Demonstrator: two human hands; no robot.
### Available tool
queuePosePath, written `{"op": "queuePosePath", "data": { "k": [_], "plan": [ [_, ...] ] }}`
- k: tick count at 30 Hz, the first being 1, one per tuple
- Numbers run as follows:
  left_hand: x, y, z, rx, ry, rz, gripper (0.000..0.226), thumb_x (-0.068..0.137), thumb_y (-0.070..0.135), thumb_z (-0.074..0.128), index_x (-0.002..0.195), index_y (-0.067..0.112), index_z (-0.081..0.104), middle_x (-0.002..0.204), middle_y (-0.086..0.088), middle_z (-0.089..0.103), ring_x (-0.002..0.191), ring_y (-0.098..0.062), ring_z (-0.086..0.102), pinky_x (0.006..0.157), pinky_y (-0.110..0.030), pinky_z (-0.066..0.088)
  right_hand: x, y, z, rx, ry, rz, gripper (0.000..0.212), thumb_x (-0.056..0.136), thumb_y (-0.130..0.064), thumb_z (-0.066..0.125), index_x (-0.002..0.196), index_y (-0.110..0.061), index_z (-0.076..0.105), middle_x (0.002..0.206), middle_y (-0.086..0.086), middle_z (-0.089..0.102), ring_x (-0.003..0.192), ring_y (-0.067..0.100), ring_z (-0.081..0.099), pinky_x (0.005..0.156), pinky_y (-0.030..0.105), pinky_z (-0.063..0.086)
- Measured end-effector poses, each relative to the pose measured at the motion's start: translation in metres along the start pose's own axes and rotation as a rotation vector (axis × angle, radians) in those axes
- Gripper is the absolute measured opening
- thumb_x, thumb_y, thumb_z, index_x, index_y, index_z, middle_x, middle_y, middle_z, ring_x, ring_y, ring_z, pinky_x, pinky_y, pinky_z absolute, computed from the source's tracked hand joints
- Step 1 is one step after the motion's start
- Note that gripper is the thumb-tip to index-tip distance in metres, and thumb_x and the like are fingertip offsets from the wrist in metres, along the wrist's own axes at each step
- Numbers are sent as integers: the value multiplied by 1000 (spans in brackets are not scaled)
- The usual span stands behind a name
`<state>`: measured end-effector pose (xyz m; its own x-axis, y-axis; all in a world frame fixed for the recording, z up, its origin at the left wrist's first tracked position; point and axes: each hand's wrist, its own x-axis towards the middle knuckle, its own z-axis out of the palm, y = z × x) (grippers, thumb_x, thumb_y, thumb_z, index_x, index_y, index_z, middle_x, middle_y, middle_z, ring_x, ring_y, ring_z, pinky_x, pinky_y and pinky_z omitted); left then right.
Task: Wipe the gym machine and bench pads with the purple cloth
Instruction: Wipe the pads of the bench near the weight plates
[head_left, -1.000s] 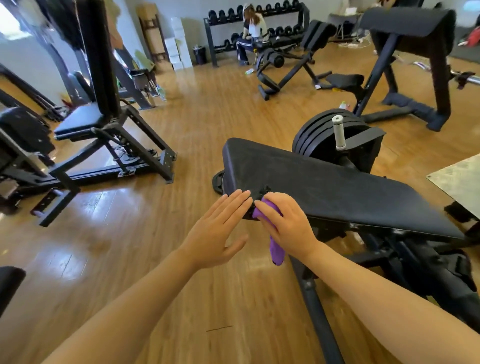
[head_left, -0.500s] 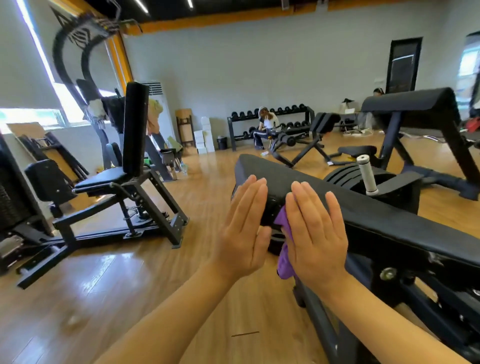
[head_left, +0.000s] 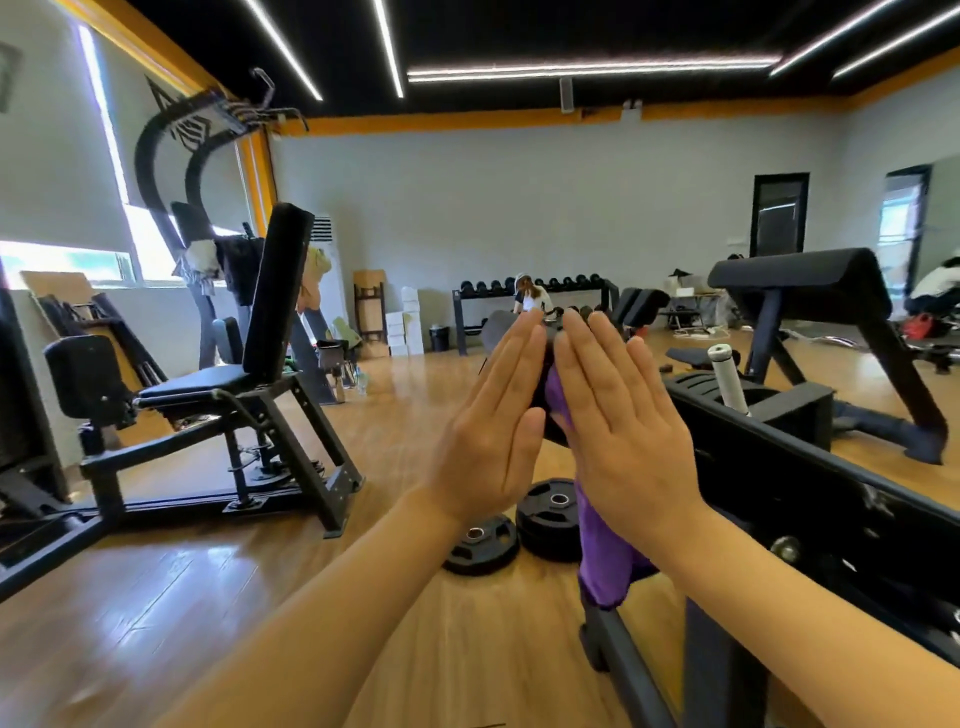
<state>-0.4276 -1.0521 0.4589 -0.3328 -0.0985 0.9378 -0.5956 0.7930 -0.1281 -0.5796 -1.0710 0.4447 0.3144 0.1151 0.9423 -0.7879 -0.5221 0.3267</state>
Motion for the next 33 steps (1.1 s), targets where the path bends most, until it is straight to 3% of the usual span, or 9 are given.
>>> {"op": "queuePosePath", "data": {
  "k": [4,8,11,15,18,22,26,29,33],
  "plan": [
    [-2,6,6,17,53,-26,53,109,23,24,142,-17,28,152,-32,31,146,-41,28,122,-42,24,-54,36,-21,-96,-90,-57,74,90,6,53,154,-2,17,164,12,7,151,29,13,123,43,11],
    [-1,5,10,28,110,-23,51,109,21,25,140,-19,31,151,-32,34,147,-37,29,122,-40,25,-24,13,-8,-40,7,5,59,100,-5,50,150,1,21,160,16,19,149,30,17,123,44,12],
    [-1,5,10,15,123,-19,52,110,23,24,140,-19,34,150,-32,36,147,-35,31,121,-41,28,6,-1,-2,48,27,-33,58,97,-2,52,148,3,26,155,21,26,146,31,24,122,45,17],
    [-2,12,9,83,117,-29,53,110,25,24,142,-17,33,152,-28,33,147,-36,29,122,-39,25,-46,41,-23,-30,-99,-92,62,93,7,40,152,0,21,161,18,18,149,31,19,123,44,16],
    [-3,15,13,168,105,-17,56,109,28,32,145,-14,28,154,-25,30,148,-32,25,123,-35,22,-81,60,-34,-70,-108,-44,70,92,10,45,154,-2,16,163,15,11,151,29,14,123,44,13],
    [-2,16,20,254,114,-50,57,109,33,35,148,-5,23,156,-21,27,149,-29,21,124,-36,20,-35,22,-14,62,29,106,61,92,8,58,146,7,30,154,26,28,147,34,21,122,48,17],
    [-5,13,18,270,104,-69,53,109,28,33,150,-4,22,158,-14,25,152,-16,15,124,-31,18,-8,18,-9,67,70,-39,47,100,-4,54,144,6,39,151,24,37,142,34,35,119,46,28],
    [-7,12,15,274,94,-68,54,108,26,32,150,-6,21,158,-12,23,152,-16,15,123,-29,17,-58,56,-23,-22,-12,-70,57,96,4,46,150,2,27,157,20,26,147,32,25,122,45,20],
    [-6,14,20,293,104,-108,55,109,29,28,152,-2,14,161,-12,20,153,-13,10,124,-28,13,-113,91,-36,-103,-75,-37,78,86,6,55,154,0,17,163,16,13,150,31,18,123,45,15]
  ]
}}
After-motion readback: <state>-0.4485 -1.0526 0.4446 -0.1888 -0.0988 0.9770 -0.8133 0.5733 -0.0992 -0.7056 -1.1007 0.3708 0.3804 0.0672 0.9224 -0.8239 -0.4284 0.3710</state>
